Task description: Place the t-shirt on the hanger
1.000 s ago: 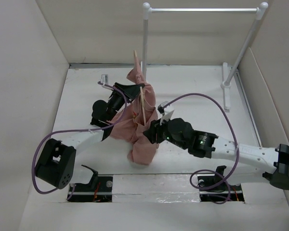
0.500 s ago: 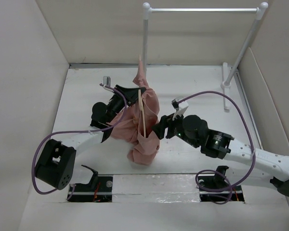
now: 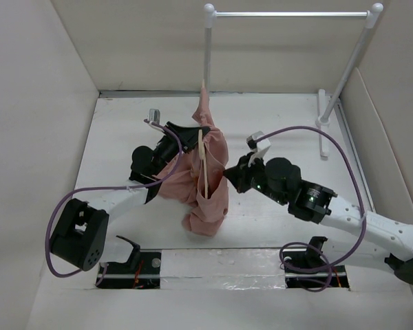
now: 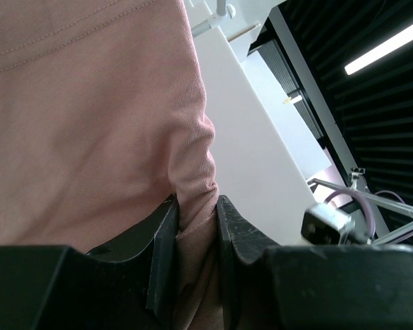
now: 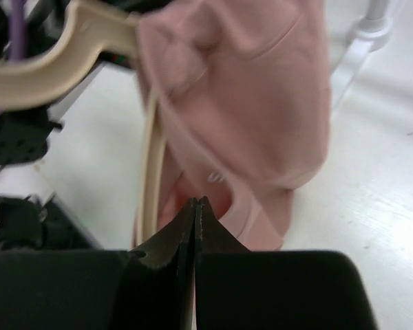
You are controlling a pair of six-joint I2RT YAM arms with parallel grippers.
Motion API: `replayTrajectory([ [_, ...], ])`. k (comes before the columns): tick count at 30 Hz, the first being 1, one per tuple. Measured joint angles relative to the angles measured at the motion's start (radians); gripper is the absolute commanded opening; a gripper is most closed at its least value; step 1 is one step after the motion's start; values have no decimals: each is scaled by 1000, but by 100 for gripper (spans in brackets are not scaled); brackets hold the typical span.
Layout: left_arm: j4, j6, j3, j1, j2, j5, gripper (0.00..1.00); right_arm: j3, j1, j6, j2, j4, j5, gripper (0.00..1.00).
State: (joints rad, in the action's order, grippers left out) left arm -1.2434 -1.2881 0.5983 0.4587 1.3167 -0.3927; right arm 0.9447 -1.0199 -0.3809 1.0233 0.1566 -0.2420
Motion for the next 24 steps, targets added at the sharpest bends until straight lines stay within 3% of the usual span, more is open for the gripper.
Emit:
replayTrajectory([
  [1, 0, 0, 1, 0, 2, 0, 0, -29, -10, -12, -26, -3, 21, 15],
  [2, -1, 1, 2, 0, 6, 0, 0, -60, -17, -26, -52, -5, 48, 34],
  [3, -2, 1, 2, 0, 10, 0, 0, -86, -23, -41, -71, -5, 73, 41],
  [10, -2, 0, 7, 0, 56, -9, 0, -122, -58, -92, -53, 23, 51, 64],
  [13, -2, 0, 8, 0, 59, -15, 0, -131, -61, -100, -45, 22, 0, 66],
  [19, -2, 2, 8, 0, 59, -16, 0, -124, -60, -114, 75, 13, -14, 52],
  [21, -2, 2, 8, 0, 59, -16, 0, -124, -60, -114, 109, 5, -13, 39],
  [22, -2, 2, 8, 0, 58, -16, 0, -124, -60, -115, 119, 0, -12, 28],
  [23, -2, 4, 8, 0, 58, -15, 0, -123, -60, -114, 126, -5, -12, 7],
  [24, -2, 5, 8, 0, 58, -15, 0, -120, -60, -113, 131, -8, -12, 1],
])
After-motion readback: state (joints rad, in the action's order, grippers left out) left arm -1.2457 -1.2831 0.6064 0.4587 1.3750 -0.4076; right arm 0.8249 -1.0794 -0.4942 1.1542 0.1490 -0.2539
